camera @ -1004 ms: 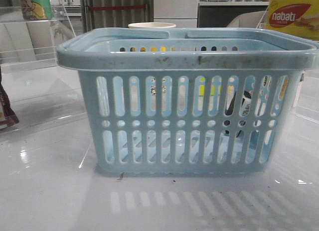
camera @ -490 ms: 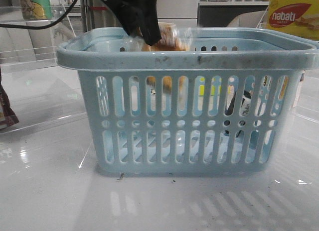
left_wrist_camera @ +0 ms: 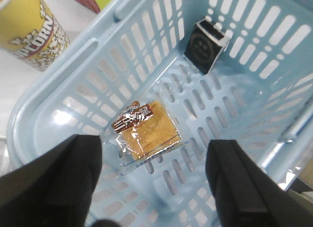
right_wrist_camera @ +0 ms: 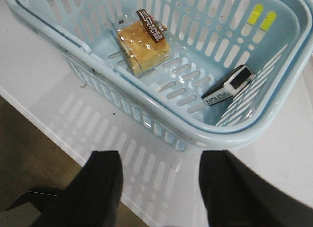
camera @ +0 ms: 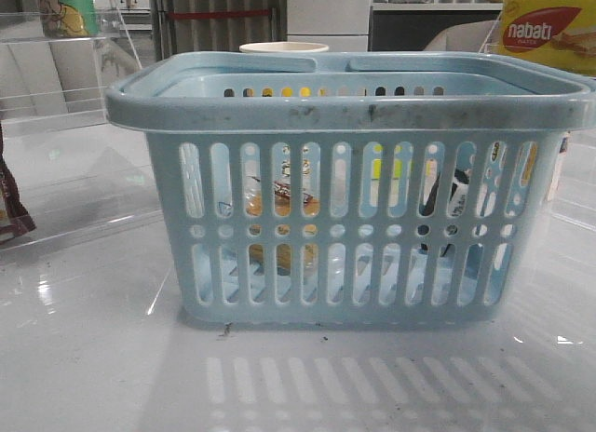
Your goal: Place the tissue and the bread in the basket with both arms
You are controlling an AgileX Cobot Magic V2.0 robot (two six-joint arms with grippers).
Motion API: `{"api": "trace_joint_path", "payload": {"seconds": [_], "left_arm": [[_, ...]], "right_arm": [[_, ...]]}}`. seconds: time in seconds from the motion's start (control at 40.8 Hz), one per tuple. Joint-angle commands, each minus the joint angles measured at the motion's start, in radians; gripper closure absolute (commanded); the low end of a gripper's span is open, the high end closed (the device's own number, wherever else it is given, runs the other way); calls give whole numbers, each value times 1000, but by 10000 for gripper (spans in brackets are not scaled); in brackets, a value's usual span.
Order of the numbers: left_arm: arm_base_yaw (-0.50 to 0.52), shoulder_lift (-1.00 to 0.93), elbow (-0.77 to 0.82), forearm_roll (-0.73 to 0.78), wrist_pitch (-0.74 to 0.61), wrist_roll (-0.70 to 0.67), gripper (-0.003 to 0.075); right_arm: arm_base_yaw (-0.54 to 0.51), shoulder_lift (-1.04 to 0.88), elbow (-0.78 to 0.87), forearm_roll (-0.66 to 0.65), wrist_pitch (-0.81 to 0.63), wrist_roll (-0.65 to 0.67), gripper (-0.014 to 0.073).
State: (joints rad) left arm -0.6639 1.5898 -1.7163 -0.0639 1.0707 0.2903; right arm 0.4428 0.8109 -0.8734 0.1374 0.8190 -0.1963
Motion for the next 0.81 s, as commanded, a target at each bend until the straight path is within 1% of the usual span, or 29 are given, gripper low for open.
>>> {"api": "trace_joint_path", "payload": {"seconds": [0.0, 0.171, 0.514, 0.637, 0.71, 0.784], "left_arm": [[-10, -129, 6, -23, -42, -7, 213], [-10, -301, 153, -23, -63, -7, 213], [-10, -695, 566, -21, -181, -7, 213], [-10, -815, 678, -21, -209, -9, 213], [-10, -873, 733, -19, -211, -26, 213], [-10, -915, 775, 4, -211, -75, 213]], "right_arm": [[-3, -5, -27, -4, -62, -8, 132], [-3, -5, -27, -4, -62, -8, 132], [-3, -5, -27, -4, -62, -8, 132], [-3, -5, -27, -4, -62, -8, 132], [-3, -5, -27, -4, -62, -8, 132], [-3, -5, -27, -4, -62, -8, 132]]}}
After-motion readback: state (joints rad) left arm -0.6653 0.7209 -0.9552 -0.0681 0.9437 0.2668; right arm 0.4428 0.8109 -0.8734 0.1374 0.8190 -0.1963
